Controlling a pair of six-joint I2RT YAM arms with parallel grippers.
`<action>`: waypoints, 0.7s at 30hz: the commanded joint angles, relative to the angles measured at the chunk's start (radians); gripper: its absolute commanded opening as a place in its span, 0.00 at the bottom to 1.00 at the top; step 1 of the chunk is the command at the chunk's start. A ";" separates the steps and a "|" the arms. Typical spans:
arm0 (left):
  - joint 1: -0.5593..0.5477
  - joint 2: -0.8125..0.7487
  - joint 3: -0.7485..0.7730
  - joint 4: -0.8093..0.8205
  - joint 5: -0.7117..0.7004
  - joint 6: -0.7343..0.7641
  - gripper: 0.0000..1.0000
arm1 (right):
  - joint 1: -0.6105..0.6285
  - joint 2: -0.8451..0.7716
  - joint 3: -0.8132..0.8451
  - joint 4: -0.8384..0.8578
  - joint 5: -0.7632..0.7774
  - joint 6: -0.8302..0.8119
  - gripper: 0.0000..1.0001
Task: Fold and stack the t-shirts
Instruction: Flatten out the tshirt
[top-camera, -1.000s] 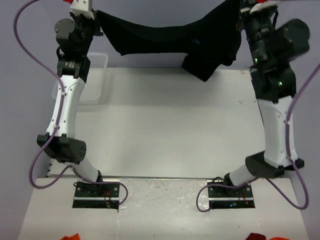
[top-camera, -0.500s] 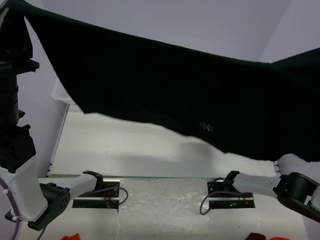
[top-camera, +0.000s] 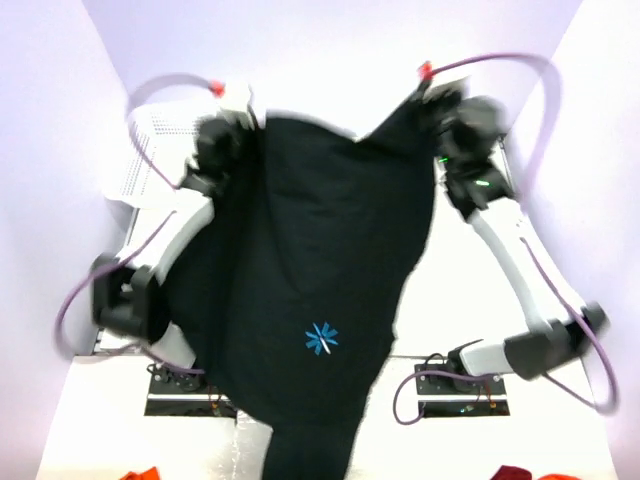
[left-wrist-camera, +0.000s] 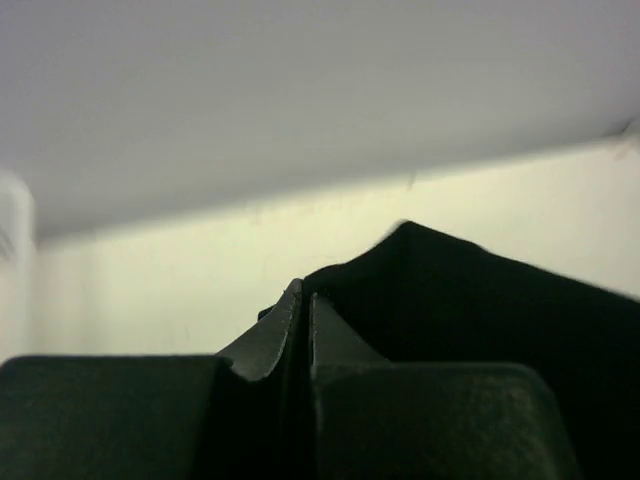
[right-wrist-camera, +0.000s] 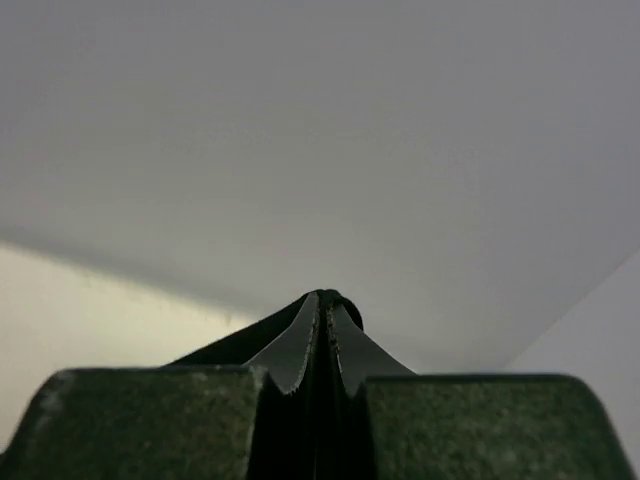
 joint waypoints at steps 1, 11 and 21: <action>0.010 0.020 -0.249 0.200 -0.058 -0.062 0.00 | -0.077 0.037 -0.251 0.134 -0.029 0.163 0.00; 0.031 0.265 -0.350 0.308 -0.097 -0.120 0.00 | -0.245 0.172 -0.499 0.168 0.084 0.335 0.00; 0.033 0.394 -0.129 0.233 -0.108 -0.074 0.00 | -0.361 0.362 -0.235 0.004 0.072 0.357 0.00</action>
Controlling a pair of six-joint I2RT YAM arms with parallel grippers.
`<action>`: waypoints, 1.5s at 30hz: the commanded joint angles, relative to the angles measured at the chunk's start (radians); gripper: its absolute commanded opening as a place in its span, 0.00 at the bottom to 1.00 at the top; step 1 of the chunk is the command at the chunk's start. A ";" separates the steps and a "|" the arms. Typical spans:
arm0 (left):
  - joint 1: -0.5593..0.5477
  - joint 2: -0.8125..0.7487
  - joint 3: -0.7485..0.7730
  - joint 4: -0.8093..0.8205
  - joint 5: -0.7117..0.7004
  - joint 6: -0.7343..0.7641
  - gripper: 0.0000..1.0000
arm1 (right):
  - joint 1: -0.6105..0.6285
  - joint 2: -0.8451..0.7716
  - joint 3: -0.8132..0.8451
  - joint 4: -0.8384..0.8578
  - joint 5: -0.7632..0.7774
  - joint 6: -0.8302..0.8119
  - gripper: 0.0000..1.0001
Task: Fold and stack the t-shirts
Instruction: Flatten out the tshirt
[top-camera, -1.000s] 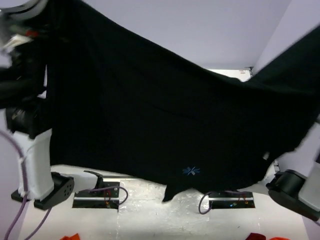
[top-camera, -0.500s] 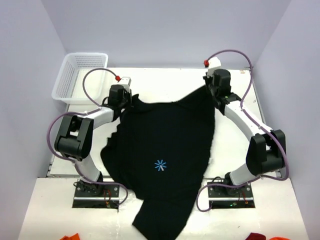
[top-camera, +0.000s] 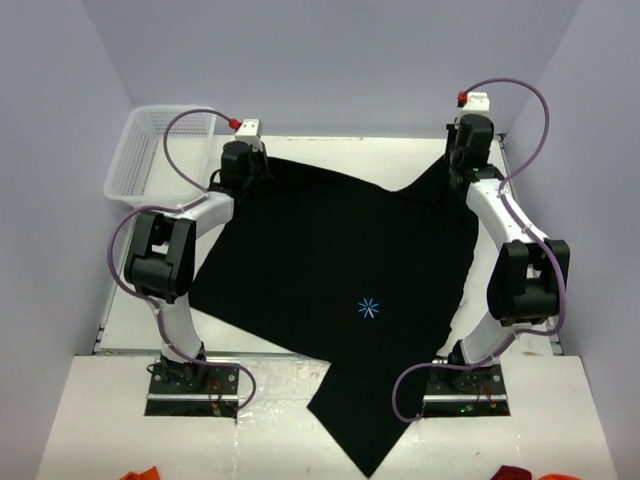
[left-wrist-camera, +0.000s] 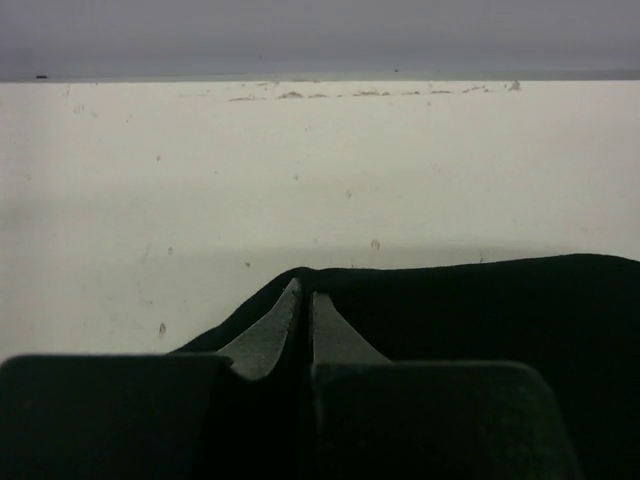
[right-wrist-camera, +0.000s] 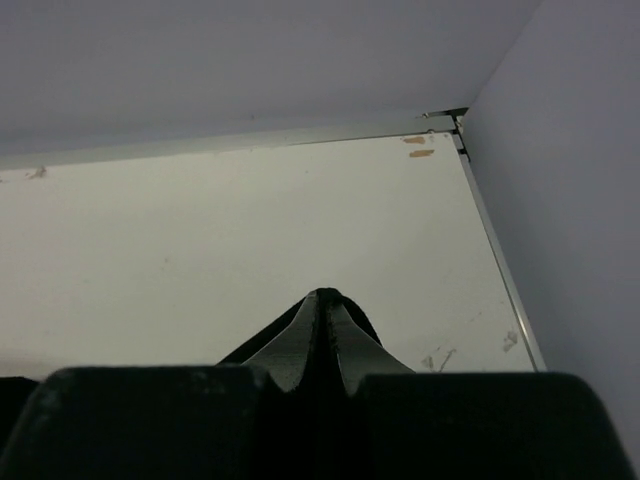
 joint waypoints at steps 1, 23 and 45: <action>0.009 0.042 0.077 0.007 -0.037 0.025 0.00 | -0.036 0.050 0.095 -0.015 0.003 0.028 0.00; 0.092 0.363 0.558 -0.165 0.046 0.099 0.00 | -0.094 0.489 0.739 -0.243 -0.109 -0.017 0.00; 0.110 0.403 0.705 -0.269 0.078 0.103 0.00 | -0.064 0.441 0.865 -0.334 -0.154 0.009 0.00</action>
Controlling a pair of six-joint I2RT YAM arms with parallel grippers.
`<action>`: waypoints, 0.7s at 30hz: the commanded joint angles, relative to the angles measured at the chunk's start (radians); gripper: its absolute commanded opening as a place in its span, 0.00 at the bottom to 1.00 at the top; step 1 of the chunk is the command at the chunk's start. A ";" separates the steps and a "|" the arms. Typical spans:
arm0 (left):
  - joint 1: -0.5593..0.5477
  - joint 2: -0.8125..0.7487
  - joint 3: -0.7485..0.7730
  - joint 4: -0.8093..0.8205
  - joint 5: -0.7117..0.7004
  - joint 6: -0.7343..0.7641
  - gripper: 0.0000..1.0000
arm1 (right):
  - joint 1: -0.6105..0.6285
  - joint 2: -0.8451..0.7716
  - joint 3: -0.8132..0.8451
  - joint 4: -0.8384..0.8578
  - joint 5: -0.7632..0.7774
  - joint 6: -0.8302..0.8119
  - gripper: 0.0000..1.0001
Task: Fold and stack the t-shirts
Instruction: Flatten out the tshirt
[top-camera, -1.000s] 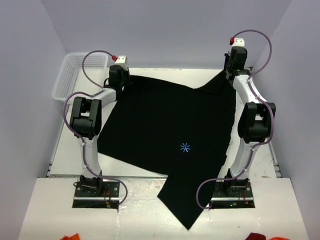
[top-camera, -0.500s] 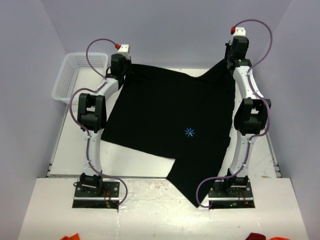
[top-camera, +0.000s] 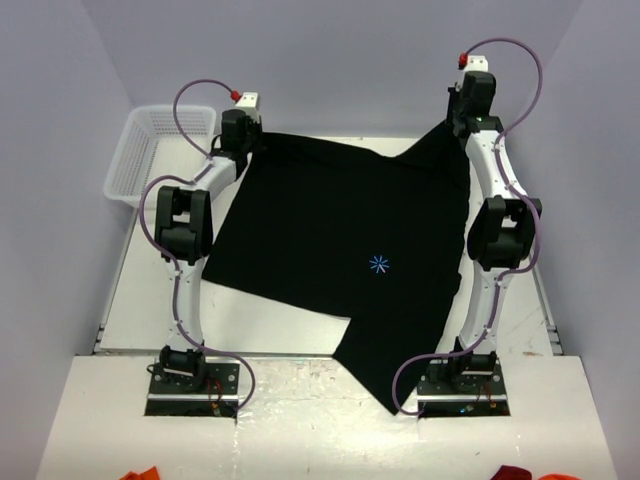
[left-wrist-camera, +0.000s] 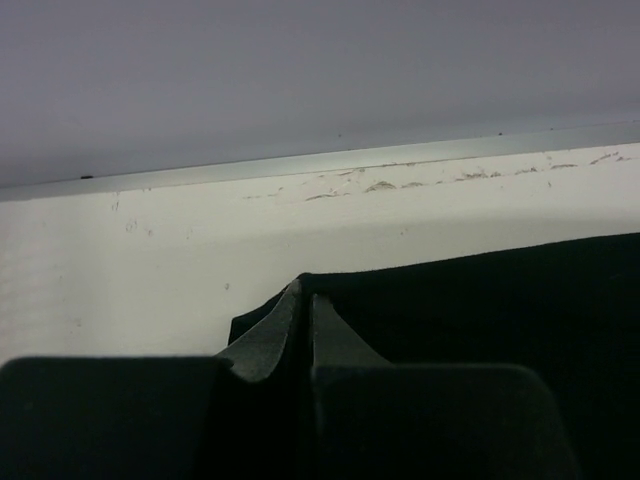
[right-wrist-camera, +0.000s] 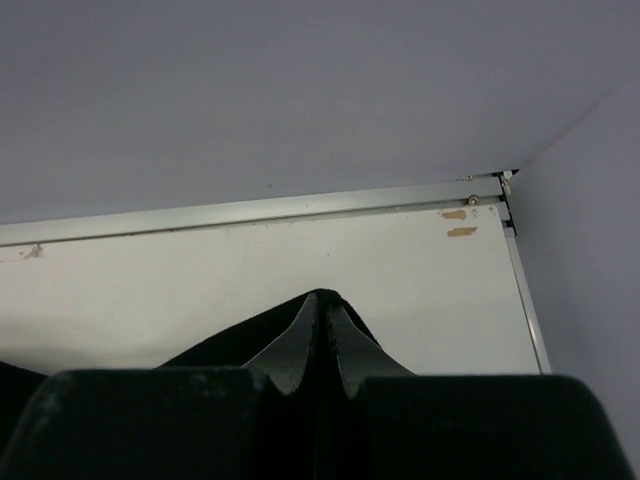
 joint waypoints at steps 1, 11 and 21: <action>0.011 -0.092 0.043 -0.023 0.027 -0.007 0.00 | 0.055 -0.111 0.090 0.007 -0.015 0.006 0.00; -0.029 -0.535 -0.015 -0.103 0.013 0.030 0.00 | 0.216 -0.445 0.238 -0.107 0.038 -0.109 0.00; -0.075 -0.982 -0.064 -0.126 0.094 -0.017 0.00 | 0.399 -0.835 0.223 -0.165 0.063 -0.157 0.00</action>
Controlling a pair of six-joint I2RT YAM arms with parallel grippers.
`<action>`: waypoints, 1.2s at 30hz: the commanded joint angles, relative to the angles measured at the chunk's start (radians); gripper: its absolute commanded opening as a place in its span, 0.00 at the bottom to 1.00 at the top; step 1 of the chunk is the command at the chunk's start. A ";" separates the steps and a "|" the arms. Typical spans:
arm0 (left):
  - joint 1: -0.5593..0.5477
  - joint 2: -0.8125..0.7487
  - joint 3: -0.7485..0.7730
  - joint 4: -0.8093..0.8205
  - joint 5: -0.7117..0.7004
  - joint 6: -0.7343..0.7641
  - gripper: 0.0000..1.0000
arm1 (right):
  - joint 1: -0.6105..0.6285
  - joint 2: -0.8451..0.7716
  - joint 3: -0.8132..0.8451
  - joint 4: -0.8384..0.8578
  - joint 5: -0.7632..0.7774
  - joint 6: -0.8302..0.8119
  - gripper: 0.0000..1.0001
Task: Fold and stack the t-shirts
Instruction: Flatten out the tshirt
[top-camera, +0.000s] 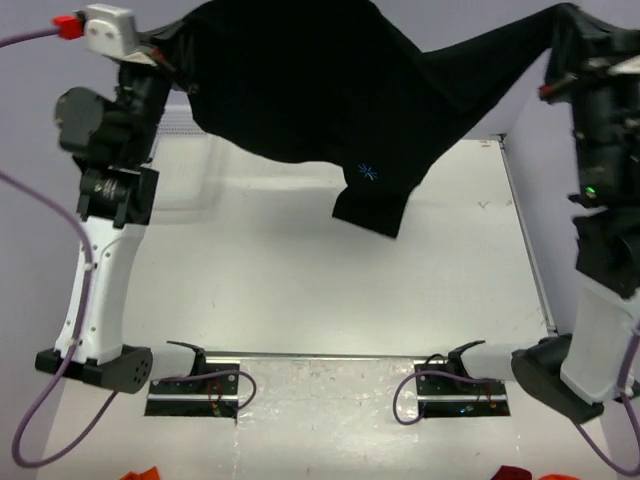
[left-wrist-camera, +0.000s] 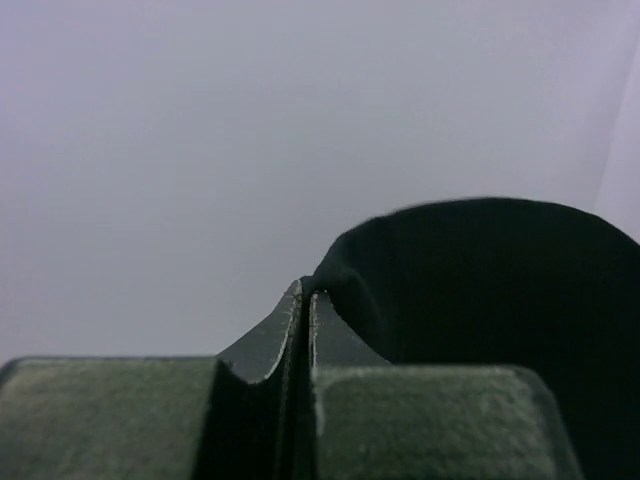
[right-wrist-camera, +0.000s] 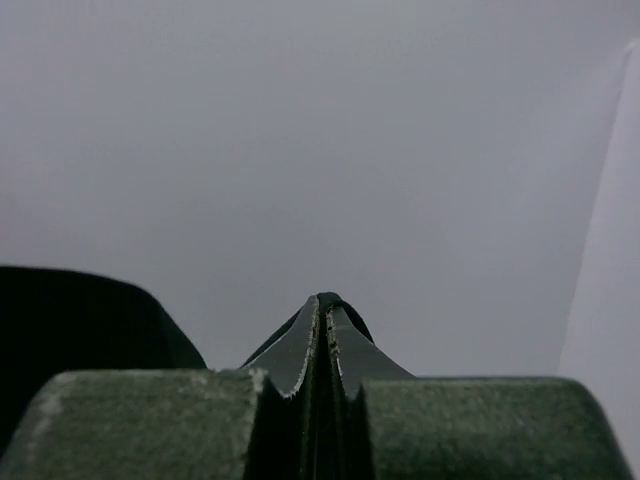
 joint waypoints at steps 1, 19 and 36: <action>-0.003 -0.016 0.038 -0.051 0.031 -0.017 0.00 | 0.028 -0.021 0.040 -0.015 0.029 -0.027 0.00; 0.087 0.684 0.568 -0.077 0.007 0.064 0.00 | -0.182 0.477 0.277 0.296 -0.141 -0.010 0.00; 0.222 0.568 0.527 0.081 0.191 -0.094 0.00 | -0.281 0.334 0.231 0.359 -0.281 0.082 0.00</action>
